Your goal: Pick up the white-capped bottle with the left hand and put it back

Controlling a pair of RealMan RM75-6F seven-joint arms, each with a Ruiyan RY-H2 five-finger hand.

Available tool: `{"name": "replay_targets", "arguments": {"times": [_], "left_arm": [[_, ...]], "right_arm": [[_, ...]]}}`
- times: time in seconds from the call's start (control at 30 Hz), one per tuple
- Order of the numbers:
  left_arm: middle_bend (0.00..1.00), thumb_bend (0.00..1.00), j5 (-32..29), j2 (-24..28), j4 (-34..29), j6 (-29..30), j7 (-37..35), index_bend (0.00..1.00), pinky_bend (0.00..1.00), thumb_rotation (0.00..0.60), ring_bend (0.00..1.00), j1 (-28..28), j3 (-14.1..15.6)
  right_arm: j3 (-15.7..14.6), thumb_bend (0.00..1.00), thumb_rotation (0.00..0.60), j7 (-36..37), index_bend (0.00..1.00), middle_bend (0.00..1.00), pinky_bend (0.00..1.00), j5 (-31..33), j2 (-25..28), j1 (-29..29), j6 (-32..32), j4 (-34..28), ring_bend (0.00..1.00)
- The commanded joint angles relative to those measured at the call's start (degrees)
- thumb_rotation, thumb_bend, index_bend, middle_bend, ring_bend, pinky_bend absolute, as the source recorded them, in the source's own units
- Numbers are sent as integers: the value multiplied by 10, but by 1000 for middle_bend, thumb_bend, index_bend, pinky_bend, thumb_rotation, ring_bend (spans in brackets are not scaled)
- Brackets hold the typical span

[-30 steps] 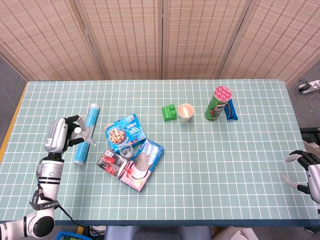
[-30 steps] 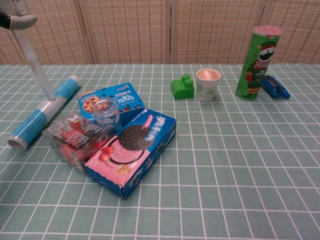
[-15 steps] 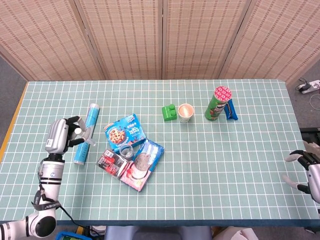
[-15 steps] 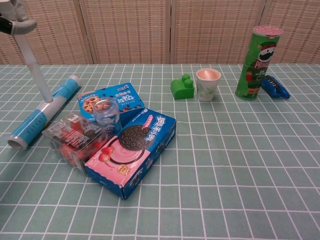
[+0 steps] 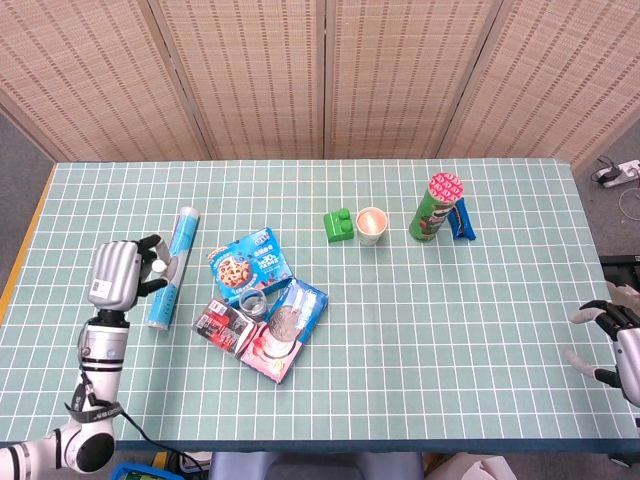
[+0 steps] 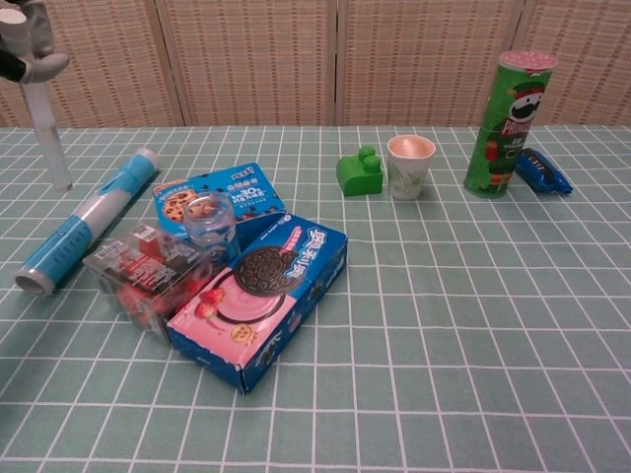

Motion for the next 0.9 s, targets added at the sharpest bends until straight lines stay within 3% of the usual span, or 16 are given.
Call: {"name": "replay_targets", "arguments": {"times": [0.03, 0.27, 0.37, 0.53, 0.77, 0.9], "left_arm": [[1000, 395, 2, -14, 6, -2, -12, 844, 1000, 600, 949, -1, 5], [1000, 395, -107, 44, -98, -100, -189, 845, 1000, 600, 949, 16, -49], [1000, 395, -119, 64, -110, -119, -220, 848, 1000, 600, 949, 20, -59], [1000, 395, -87, 50, -81, -87, -167, 849, 1000, 600, 949, 16, -42], [1000, 395, 20, -21, 34, 15, -16, 850, 1000, 600, 949, 4, 0], [1000, 395, 18, -35, 41, 17, -30, 853, 1000, 600, 949, 6, -2]], "right_arm": [[0, 98, 600, 2, 437, 372, 585, 0, 1, -1, 1, 0, 345], [0, 99, 600, 5, 437, 372, 585, -1, 2, -1, 2, 1, 345], [0, 99, 600, 5, 437, 372, 585, -1, 1, -1, 3, 1, 345], [0, 99, 600, 3, 437, 372, 585, -1, 1, -1, 2, 1, 345], [0, 98, 600, 2, 437, 372, 585, 1, 0, -1, 0, 1, 345], [0, 99, 600, 3, 437, 372, 585, 1, 1, -1, 0, 1, 345]]}}
